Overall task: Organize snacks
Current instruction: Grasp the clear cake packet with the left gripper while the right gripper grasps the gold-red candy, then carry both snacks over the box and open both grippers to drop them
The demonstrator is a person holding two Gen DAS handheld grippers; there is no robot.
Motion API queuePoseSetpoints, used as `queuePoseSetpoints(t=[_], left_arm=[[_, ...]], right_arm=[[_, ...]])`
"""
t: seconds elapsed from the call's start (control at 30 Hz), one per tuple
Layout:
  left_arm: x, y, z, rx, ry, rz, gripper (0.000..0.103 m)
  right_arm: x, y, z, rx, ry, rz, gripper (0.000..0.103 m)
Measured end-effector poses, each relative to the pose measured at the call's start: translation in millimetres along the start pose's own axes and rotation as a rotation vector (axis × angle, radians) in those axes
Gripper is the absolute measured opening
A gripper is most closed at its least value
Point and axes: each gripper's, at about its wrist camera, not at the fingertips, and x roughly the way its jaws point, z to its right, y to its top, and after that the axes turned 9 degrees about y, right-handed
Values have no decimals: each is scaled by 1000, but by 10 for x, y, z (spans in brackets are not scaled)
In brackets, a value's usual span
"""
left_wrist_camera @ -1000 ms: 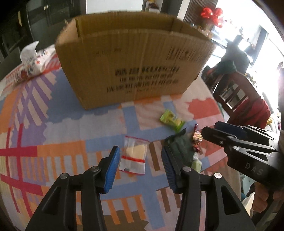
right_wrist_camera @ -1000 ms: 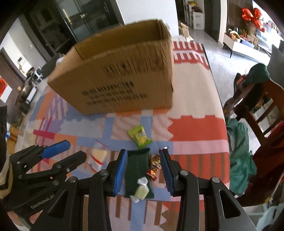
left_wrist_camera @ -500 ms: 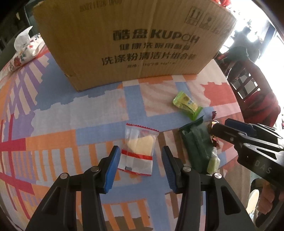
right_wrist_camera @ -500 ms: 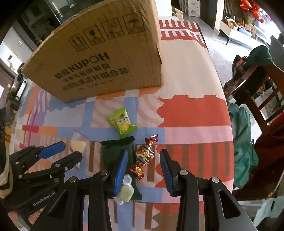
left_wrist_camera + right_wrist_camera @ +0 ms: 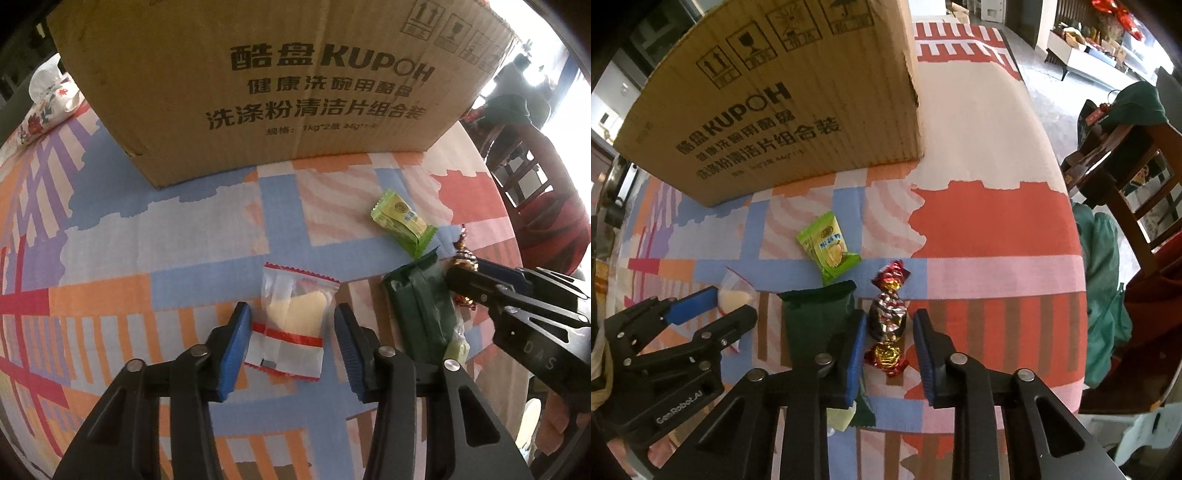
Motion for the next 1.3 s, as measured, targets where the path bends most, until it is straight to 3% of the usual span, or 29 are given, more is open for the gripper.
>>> queuePoseSetpoints(t=[0.13, 0.5, 0.83, 1.3], left_arm=[[24, 15, 35, 0, 0, 7, 33], [-152, -35, -22, -8, -23, 42, 33], [-616, -104, -114, -6, -30, 157, 33], [-1416, 2, -191, -19, -54, 354, 33]], right_arm=[[3, -12, -9, -9, 1, 3, 21], [-130, -36, -119, -54, -28, 45, 21], [-404, -63, -233, -90, -18, 115, 21], [-1146, 18, -576, -179, 23, 315, 21]])
